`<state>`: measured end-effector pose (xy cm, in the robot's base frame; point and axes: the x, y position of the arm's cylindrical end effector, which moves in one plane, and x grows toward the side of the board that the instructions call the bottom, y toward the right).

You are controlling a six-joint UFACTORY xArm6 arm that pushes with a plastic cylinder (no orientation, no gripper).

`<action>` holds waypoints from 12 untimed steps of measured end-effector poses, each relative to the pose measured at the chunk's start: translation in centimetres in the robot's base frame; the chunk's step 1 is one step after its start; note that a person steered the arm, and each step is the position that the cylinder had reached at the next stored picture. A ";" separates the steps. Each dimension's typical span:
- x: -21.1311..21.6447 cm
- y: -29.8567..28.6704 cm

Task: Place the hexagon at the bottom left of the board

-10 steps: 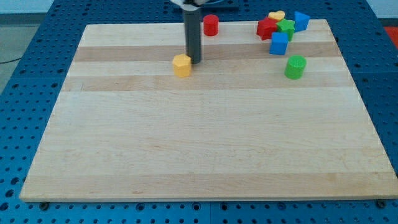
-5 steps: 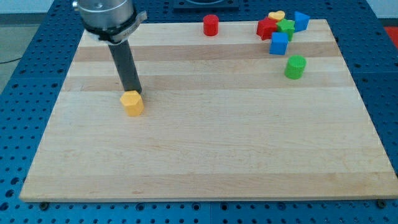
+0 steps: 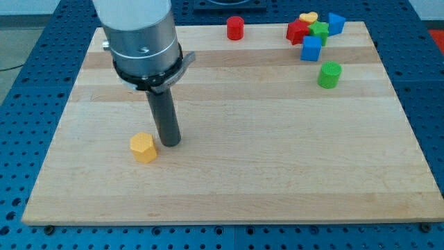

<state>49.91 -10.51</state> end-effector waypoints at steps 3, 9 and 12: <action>1.5 -7.6; 6.0 -13.7; 3.4 11.8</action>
